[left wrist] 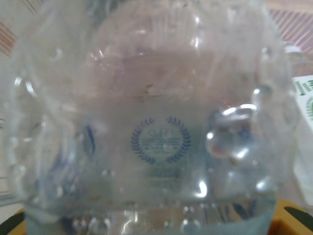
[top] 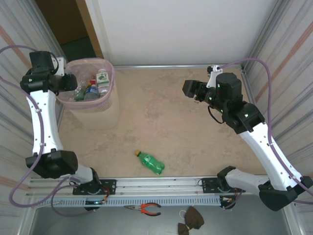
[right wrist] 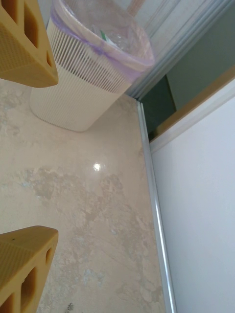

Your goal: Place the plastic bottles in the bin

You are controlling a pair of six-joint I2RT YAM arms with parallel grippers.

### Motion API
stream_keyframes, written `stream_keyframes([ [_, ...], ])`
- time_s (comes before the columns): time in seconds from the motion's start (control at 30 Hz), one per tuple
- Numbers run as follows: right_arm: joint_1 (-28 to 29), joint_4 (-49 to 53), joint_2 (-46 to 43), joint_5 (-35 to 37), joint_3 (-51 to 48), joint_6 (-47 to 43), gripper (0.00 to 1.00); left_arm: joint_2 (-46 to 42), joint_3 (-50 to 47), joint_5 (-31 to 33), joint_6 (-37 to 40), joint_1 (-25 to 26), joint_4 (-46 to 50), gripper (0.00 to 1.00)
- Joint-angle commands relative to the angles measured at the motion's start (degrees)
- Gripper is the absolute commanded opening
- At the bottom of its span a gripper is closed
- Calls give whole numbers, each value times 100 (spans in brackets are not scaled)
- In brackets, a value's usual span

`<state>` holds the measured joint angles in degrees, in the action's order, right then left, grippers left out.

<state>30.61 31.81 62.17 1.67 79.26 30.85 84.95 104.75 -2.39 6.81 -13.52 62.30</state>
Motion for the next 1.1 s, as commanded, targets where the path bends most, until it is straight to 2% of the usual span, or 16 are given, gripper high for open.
stream_keyframes([
  [0.0,-55,-22,-47,-53,-101,-106,73,294,344,-97,895,-77,118,47],
  [0.2,-55,-41,-47,-56,-139,-98,73,862,460,236,1134,-85,289,49],
  [0.33,-55,-41,-76,-31,-174,-88,73,871,434,453,1126,-80,304,53],
  [0.43,-55,-50,-65,-35,-195,-78,73,733,491,433,1082,-68,257,70],
  [0.57,-55,-105,-30,-77,-192,-44,73,486,622,281,1062,-61,189,79],
  [0.7,-55,-140,-29,-91,-213,-8,73,301,790,-26,1040,-61,170,83],
  [0.77,-55,-139,-45,-103,-220,7,73,277,860,-169,1051,-56,175,80],
  [1.07,-35,-134,-124,-123,-308,70,73,580,551,-665,1125,-57,4,49],
])
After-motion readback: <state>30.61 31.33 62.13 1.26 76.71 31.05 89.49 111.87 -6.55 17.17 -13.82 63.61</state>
